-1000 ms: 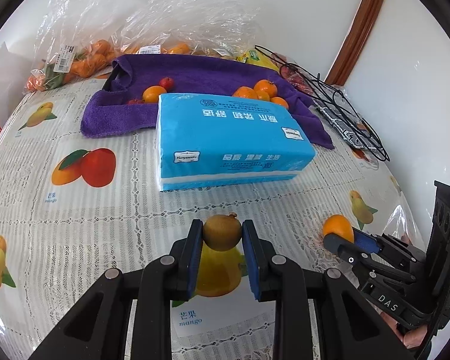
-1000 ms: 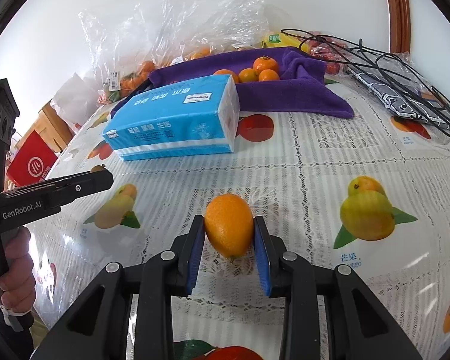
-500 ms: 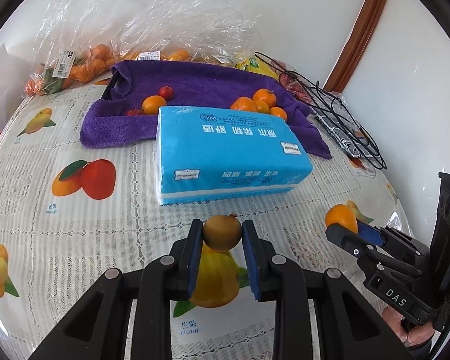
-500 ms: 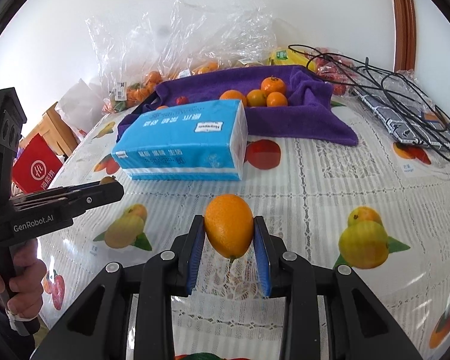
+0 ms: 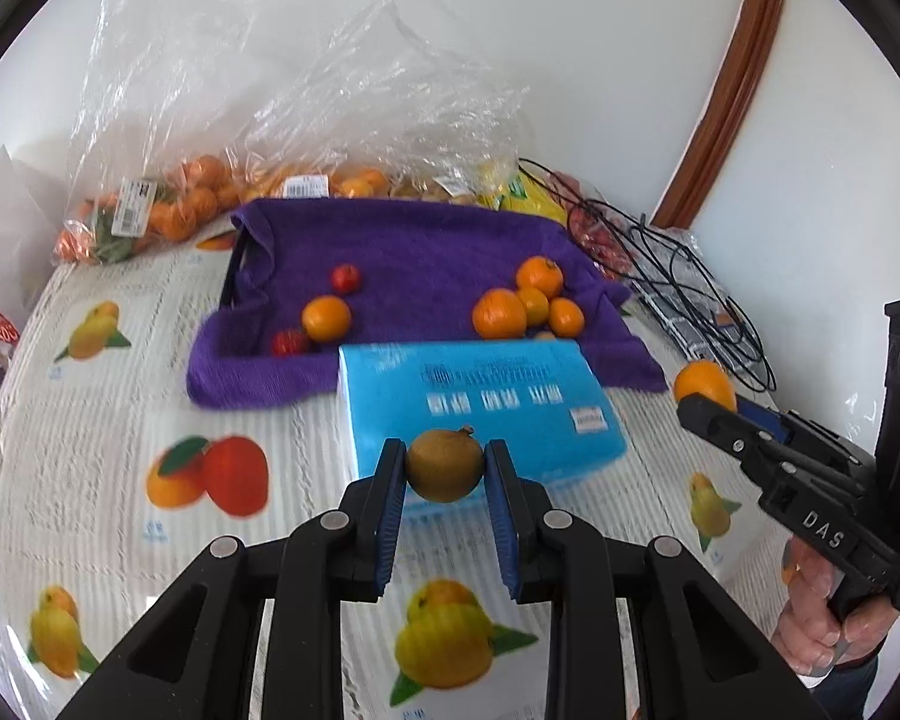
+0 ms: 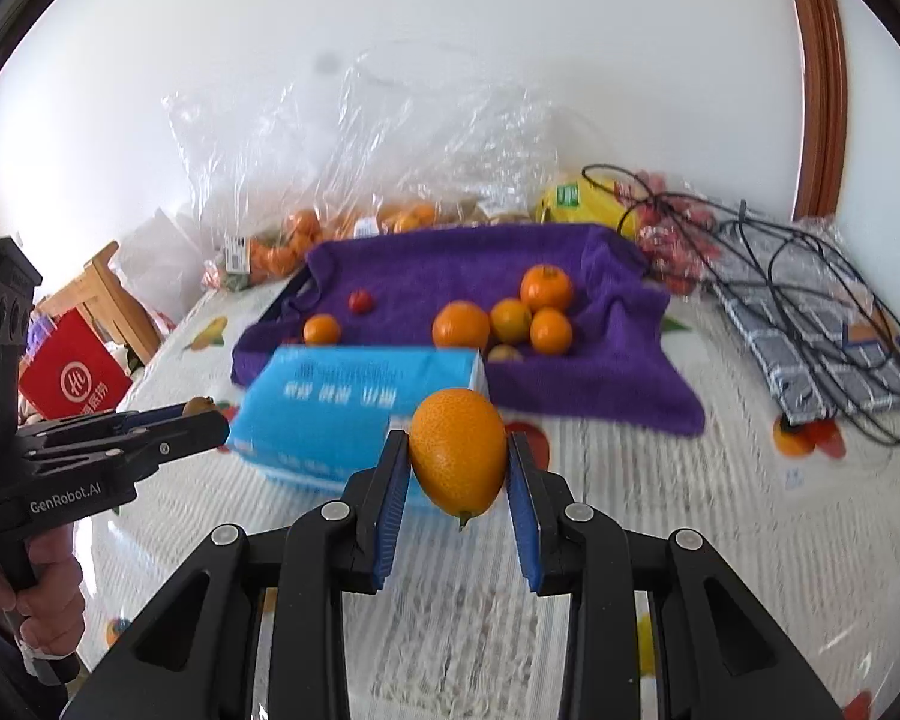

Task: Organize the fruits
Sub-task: 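Carry both fruits over the purple towel with both grippers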

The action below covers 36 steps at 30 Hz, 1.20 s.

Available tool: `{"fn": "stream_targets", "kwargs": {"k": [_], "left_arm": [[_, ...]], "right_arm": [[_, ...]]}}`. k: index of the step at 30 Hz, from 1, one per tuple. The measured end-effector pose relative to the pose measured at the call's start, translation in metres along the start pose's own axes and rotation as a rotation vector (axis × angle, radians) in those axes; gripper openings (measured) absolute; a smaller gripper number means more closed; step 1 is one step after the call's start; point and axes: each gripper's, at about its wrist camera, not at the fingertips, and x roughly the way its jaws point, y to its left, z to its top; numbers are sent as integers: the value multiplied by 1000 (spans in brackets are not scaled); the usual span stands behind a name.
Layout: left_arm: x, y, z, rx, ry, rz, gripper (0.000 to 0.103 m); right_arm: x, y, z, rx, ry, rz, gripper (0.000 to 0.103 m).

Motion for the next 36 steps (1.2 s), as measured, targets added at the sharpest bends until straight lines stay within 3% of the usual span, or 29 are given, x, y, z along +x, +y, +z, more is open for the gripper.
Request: {"fn": "stream_targets", "kwargs": {"k": [9, 16, 29, 36], "left_arm": [[12, 16, 51, 0, -32, 43, 25], [37, 33, 81, -11, -17, 60, 25], [101, 46, 98, -30, 61, 23, 25], [124, 46, 98, -28, 112, 17, 25]], "right_arm": [[31, -13, 60, -13, -31, -11, 32], [74, -23, 85, 13, -2, 17, 32], [155, -29, 92, 9, 114, 48, 32], [171, -34, 87, 16, 146, 43, 32]]}}
